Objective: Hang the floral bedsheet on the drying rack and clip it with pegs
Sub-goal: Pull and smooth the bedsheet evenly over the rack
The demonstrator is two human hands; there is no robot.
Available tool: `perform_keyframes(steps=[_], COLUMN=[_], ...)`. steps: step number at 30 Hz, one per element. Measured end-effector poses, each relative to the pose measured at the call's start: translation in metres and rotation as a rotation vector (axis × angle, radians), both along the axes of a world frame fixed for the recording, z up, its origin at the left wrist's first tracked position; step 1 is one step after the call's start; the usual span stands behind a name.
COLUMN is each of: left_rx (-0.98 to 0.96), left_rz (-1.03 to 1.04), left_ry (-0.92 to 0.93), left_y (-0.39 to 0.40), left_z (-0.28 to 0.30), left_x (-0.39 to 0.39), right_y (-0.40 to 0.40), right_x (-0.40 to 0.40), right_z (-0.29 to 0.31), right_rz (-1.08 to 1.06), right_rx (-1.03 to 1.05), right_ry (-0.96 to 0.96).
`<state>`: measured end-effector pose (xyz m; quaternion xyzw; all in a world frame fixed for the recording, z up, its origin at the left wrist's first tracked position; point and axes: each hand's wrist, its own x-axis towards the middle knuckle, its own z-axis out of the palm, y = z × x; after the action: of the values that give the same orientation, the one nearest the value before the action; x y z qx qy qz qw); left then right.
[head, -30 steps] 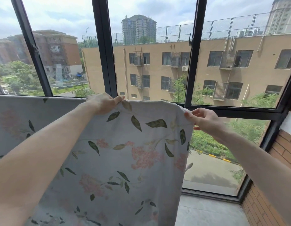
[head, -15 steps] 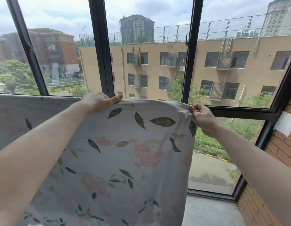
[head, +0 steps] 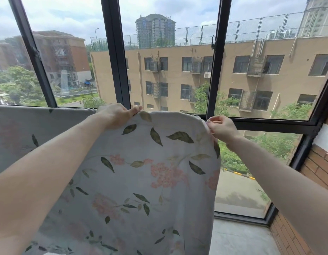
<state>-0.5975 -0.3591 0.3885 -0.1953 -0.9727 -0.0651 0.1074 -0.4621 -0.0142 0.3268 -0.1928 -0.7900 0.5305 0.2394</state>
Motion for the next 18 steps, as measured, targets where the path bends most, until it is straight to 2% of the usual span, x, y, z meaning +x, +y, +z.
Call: perform_keyframes(steps=[2, 4, 7, 11, 14, 18], left_rx=[0.011, 0.011, 0.021, 0.030, 0.059, 0.152], left_rz=[0.008, 0.016, 0.020, 0.018, 0.001, -0.068], left_ry=[0.009, 0.012, 0.007, 0.029, 0.044, 0.067], left_y=[0.000, 0.002, 0.006, 0.006, 0.002, -0.001], left_z=[0.000, -0.001, -0.002, -0.003, -0.008, -0.014], left_x=[-0.001, -0.002, -0.001, 0.006, 0.009, 0.017], right_y=[-0.010, -0.027, -0.050, -0.054, -0.064, -0.100], right_x=[0.010, 0.021, 0.029, 0.032, 0.039, 0.040], right_z=[0.007, 0.007, -0.002, -0.010, -0.014, -0.010], right_rz=[-0.071, 0.025, 0.156, 0.135, 0.049, 0.058], right_rx=[0.080, 0.203, 0.424, 0.395, 0.452, 0.672], right_ry=[0.220, 0.308, 0.187, 0.076, 0.194, 0.344])
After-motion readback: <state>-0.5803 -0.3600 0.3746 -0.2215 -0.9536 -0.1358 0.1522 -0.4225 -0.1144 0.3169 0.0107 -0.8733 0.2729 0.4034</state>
